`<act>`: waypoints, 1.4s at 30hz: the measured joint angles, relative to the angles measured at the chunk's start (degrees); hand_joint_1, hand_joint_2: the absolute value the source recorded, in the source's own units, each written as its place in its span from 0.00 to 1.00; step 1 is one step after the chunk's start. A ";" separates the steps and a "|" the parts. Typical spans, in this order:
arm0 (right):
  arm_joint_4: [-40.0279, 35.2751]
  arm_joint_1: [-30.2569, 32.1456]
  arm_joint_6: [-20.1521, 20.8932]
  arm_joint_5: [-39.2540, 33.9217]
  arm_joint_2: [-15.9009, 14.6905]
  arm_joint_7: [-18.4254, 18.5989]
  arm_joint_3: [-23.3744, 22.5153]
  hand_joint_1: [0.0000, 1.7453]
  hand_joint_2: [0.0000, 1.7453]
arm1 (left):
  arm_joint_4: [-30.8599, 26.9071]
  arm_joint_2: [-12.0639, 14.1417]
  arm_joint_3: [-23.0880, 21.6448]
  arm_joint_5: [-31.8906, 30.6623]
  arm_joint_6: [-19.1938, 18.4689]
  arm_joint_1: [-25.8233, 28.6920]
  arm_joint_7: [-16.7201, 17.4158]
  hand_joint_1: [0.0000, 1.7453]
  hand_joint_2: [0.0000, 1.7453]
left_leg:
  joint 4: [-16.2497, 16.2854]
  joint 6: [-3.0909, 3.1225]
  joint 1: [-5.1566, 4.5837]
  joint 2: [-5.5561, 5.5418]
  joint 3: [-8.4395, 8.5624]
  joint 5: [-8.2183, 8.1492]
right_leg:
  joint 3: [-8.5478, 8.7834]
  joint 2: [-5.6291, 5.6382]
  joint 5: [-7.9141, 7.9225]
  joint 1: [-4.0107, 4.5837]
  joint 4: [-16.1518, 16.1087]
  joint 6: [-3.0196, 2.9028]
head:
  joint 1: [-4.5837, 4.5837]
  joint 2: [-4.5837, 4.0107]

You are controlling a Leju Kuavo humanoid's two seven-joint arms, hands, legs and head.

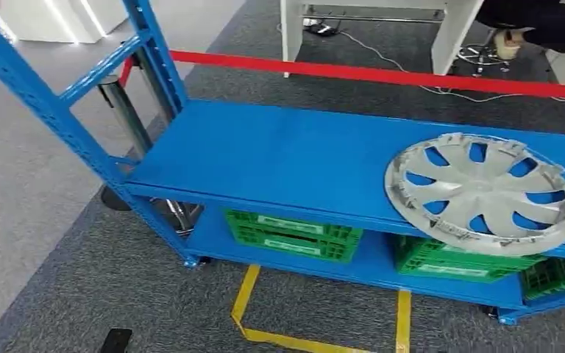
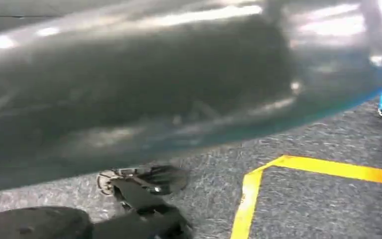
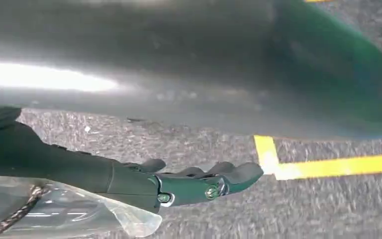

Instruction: Take the parts from the cabinet and place them on the table.

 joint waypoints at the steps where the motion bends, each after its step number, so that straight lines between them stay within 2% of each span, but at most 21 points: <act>1: 0.00 -0.03 0.04 0.04 0.00 0.00 0.00 0.00 0.00 | 0.00 -0.11 0.07 0.18 0.44 0.13 0.00 0.00 0.00 | 4.75 -0.02 -0.03 -0.65 -2.13 -2.03 | -0.08 0.81 0.05 0.09 0.03 -0.15 | -0.09 0.00; 3: 0.00 0.01 0.15 0.15 -0.02 0.00 0.00 0.00 0.00 | 0.02 -0.50 0.11 0.37 0.97 0.47 0.00 0.00 0.00 | 9.39 0.28 -0.10 -0.94 -4.50 -2.63 | -0.06 2.55 0.09 0.35 0.06 -0.22 | -0.09 0.00; 6: 0.00 0.05 0.11 0.20 0.00 0.04 0.00 0.00 0.00 | 0.00 -0.90 0.13 0.40 1.14 0.35 0.00 0.00 0.00 | -1.74 1.45 -0.25 -2.25 0.05 5.12 | 0.29 5.06 0.10 0.70 0.14 -0.21 | -0.11 0.00; 7: 0.00 -0.03 -0.04 0.20 0.04 0.07 0.00 0.00 0.00 | 0.00 -0.92 0.15 0.40 1.14 0.36 0.00 0.00 0.00 | -6.32 2.03 -0.33 -4.33 1.91 7.15 | 0.36 5.73 0.10 0.69 0.13 -0.19 | -0.09 0.00; 8: 0.04 -0.12 -0.20 0.26 0.26 0.15 0.00 0.00 0.00 | 0.02 -0.87 0.20 0.40 1.16 0.37 0.02 0.00 0.00 | -7.28 2.46 -0.12 -6.38 2.33 6.50 | 0.08 6.21 0.14 0.97 0.34 0.09 | 0.15 0.00; 12: 0.07 -0.02 -0.66 0.68 0.24 0.48 0.02 0.00 0.00 | 0.02 -1.20 0.22 0.44 1.36 0.21 0.13 0.00 0.00 | -9.00 2.76 -0.07 -4.49 2.78 6.76 | -1.59 8.74 0.80 0.57 -0.12 1.72 | -0.15 0.00; 15: 0.09 -0.24 -0.83 0.94 0.26 0.83 0.02 0.00 0.00 | 0.02 -0.81 0.35 0.31 -0.41 0.31 0.48 0.00 0.00 | -10.09 3.26 0.07 -1.89 3.21 7.25 | -4.80 1.89 -3.90 0.54 6.94 2.28 | 0.70 0.00; 18: 0.09 -0.42 -1.01 1.18 0.26 0.94 0.04 0.00 0.00 | 0.02 -0.13 0.61 0.16 -1.13 0.54 0.96 0.00 0.00 | -10.02 3.26 -0.04 0.83 3.21 7.07 | -10.07 0.57 -7.42 0.03 17.47 3.10 | 0.61 0.00; 20: 0.11 -0.13 -1.25 1.29 0.26 1.01 0.02 0.00 0.00 | 0.02 0.18 0.81 0.16 -0.57 0.44 1.31 0.00 0.00 | -9.94 2.92 -0.01 1.91 3.45 6.82 | -7.36 0.00 -3.78 -0.39 12.52 3.43 | 0.61 0.00; 22: 0.11 -0.15 -1.57 1.31 0.28 0.90 0.02 0.00 0.00 | 0.02 0.20 0.94 0.18 0.11 0.28 1.33 0.00 0.00 | -9.55 2.27 0.06 2.77 3.75 6.38 | -1.38 -1.92 0.62 -0.60 2.00 3.48 | 0.66 0.00; 23: 0.13 -0.36 -1.57 1.31 0.33 0.85 0.02 0.00 0.00 | 0.02 0.24 1.01 0.18 0.29 0.20 1.36 0.00 0.00 | -9.34 1.83 -0.37 3.08 3.67 6.10 | -0.37 -3.38 -0.75 -0.07 0.31 3.15 | 0.72 0.00; 27: 0.15 -0.20 -1.64 1.33 0.39 0.81 0.02 0.00 0.00 | 0.02 0.26 1.14 0.16 0.60 -0.06 1.36 0.00 0.00 | -9.12 0.85 -0.25 4.07 3.96 5.99 | -0.48 -1.47 -0.37 0.09 0.43 1.32 | 0.46 0.00; 28: 0.17 -0.22 -1.64 1.31 0.39 0.81 0.00 0.00 0.00 | 0.02 0.26 1.14 0.18 0.62 -0.10 1.36 0.00 0.00 | -8.73 0.33 0.06 3.17 3.88 5.31 | -0.28 -1.12 -0.08 -0.30 0.14 0.80 | 0.44 0.00; 29: 0.17 -0.22 -1.64 1.33 0.42 0.81 0.00 0.00 0.00 | 0.02 0.33 1.18 0.18 0.70 -0.18 1.36 0.00 0.00 | -7.14 0.11 0.13 0.68 3.31 3.88 | -0.29 -0.80 -0.06 -0.32 0.14 0.58 | 0.15 0.00; 32: 0.17 -0.38 -2.03 1.44 0.52 0.77 0.00 0.00 0.00 | 0.02 0.20 1.36 0.35 2.43 0.05 1.55 0.00 0.00 | 6.08 -0.05 0.11 -0.94 -2.58 -2.61 | -0.37 0.22 -0.04 -0.11 0.16 -0.11 | -0.02 0.00; 34: 0.17 -0.28 -2.67 1.66 0.52 0.85 0.00 0.00 0.00 | 0.02 -0.15 1.75 0.46 4.18 0.19 2.60 0.00 0.00 | 9.51 0.15 0.10 -0.94 -4.40 -2.51 | -0.25 0.99 -0.06 0.09 0.19 -0.21 | 0.02 0.00; 35: 0.17 -0.25 -2.95 1.71 0.52 1.11 0.00 0.00 1.00 | 0.02 -0.31 1.97 0.62 4.72 0.24 3.14 0.00 1.00 | 6.96 0.39 0.10 -0.95 -3.48 -0.20 | -0.16 1.40 -0.06 0.16 0.21 -0.21 | -0.02 0.00; 38: 0.17 -0.27 -3.32 1.73 0.52 1.99 0.00 0.00 1.00 | 0.02 -0.44 2.34 0.68 5.69 0.15 4.24 0.00 1.00 | -7.06 1.65 -0.13 -1.70 2.37 6.88 | 0.13 1.99 -0.11 0.28 0.22 -0.09 | -0.02 0.00; 40: 0.13 -0.41 -3.26 1.53 0.48 2.98 0.13 0.00 1.00 | 0.02 -0.52 2.16 1.27 6.94 0.14 6.65 0.00 1.00 | -8.31 1.68 -0.23 -1.93 2.60 6.46 | -0.50 2.26 -0.03 0.56 0.58 0.60 | 0.02 0.00; 41: -0.13 -0.23 -3.08 1.20 0.15 3.65 0.42 0.00 1.00 | 0.02 -0.55 1.43 2.13 6.98 0.53 7.59 0.00 1.00 | -8.58 0.68 -0.08 -1.93 2.52 6.59 | -0.63 2.30 -0.24 0.62 0.67 0.02 | 0.18 0.00; 42: -0.24 -0.04 -2.89 0.68 0.04 4.26 0.85 0.00 1.00 | 0.02 -0.50 0.64 3.17 6.87 1.03 8.37 0.00 1.00 | -8.58 0.79 -0.21 -1.95 2.52 6.66 | -0.63 2.25 -0.14 0.53 0.62 0.03 | 0.06 0.00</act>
